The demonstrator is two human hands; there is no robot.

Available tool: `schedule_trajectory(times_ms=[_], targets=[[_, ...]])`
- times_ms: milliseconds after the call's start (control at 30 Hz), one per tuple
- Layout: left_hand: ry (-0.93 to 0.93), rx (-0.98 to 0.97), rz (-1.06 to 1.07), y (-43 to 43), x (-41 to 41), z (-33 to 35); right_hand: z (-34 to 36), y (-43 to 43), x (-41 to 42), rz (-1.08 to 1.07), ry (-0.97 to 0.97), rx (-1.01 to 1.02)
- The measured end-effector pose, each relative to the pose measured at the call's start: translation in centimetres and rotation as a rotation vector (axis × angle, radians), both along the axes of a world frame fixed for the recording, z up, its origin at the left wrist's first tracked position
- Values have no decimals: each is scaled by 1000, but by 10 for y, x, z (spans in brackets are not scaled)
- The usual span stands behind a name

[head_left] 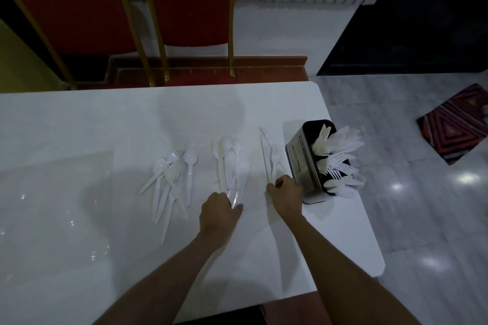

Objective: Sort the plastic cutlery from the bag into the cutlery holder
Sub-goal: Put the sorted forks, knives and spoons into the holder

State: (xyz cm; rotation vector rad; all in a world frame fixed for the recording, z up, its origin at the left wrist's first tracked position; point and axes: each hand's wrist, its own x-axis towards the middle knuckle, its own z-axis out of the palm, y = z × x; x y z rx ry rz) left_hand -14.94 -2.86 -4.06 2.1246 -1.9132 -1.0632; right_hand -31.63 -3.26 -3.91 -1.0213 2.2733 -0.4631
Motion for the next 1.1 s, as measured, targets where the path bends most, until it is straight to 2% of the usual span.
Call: schedule_trajectory(times_ms=[233,367,533,667,767,900,1100], targets=[[12,52,-81,2,-1,0,-3,10,0,20,-22,-58],[-49,48,-157,4,9,2,1,8,3,-10,-8,-111],[-47,23,-143,1,33,3,4,5,9,37,-24,-137],[87,-33,-132,-5,46,5,2,5,19,113,-90,-114],[172,-65,-168,-8,41,5,-3,2,20,8,-94,-178],[143,-85,-210,-14,32,-1,-2,-5,11,-55,-36,-221],[-6,-36,-231,-14,27,-12,-3,-18,11,47,75,-139]])
